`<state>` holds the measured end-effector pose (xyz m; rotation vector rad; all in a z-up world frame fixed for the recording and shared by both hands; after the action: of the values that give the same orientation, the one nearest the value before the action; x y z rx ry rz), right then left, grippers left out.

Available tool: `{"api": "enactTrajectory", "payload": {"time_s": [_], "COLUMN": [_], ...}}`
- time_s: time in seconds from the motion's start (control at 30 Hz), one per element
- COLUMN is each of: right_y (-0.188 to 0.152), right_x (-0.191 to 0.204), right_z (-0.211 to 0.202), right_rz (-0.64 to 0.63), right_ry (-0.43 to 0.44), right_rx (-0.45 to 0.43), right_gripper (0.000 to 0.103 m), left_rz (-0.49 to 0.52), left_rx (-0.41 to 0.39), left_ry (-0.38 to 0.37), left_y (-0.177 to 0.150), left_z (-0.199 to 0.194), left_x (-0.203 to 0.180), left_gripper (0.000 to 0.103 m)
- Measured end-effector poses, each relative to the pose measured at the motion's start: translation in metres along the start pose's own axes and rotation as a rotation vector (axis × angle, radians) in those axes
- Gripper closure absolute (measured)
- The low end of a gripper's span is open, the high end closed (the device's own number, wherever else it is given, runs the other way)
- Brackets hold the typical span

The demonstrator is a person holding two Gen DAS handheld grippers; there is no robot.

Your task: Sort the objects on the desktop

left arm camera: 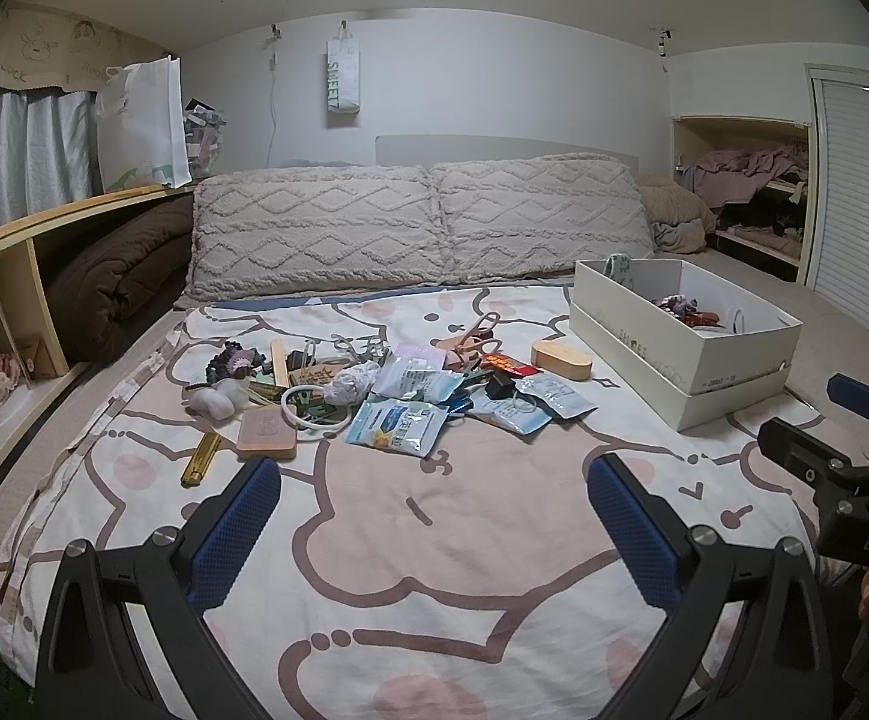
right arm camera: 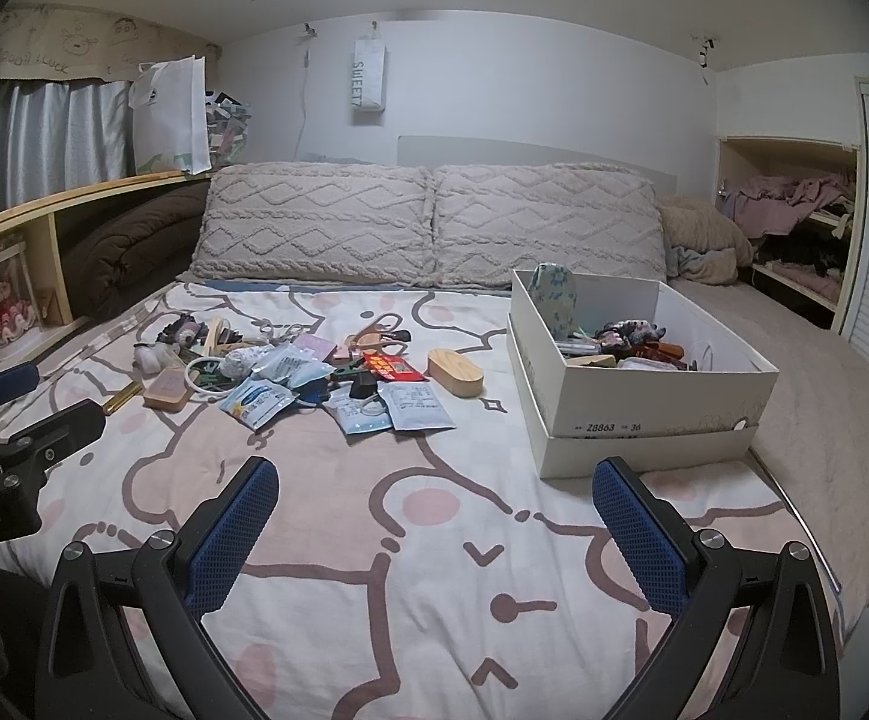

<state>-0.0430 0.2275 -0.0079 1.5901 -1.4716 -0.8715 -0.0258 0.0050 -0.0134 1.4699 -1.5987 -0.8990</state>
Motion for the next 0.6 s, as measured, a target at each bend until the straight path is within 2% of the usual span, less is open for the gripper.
{"api": "enactTrajectory", "payload": {"time_s": [0.27,0.6], "right_y": [0.001,-0.007], "right_x": [0.005,0.015], "right_z": [0.01,0.042], "right_rz": [-0.011,-0.022], "right_ry": [0.008,0.038], "right_rx": [0.021,0.083], "right_gripper": [0.0,0.0], "left_rz": [-0.045,-0.075], "left_rx": [0.044,0.112], "left_ry": [0.004,0.008], "left_y": [-0.005,-0.015], "left_z": [0.018,0.048], "left_x": [0.001,0.027], "left_gripper": [0.0,0.0]}}
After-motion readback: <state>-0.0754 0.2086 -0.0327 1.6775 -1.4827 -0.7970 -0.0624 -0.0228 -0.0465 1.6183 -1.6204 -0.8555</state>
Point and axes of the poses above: each gripper's, at about its wrist camera, not at the fingertips, and z roughly the way its jaws point, x to its left, y to its top, the point moved 3 cm from there along z, roughly the way its jaws point, and after that the axes turned 3 degrees about z, right-handed, at the moved point
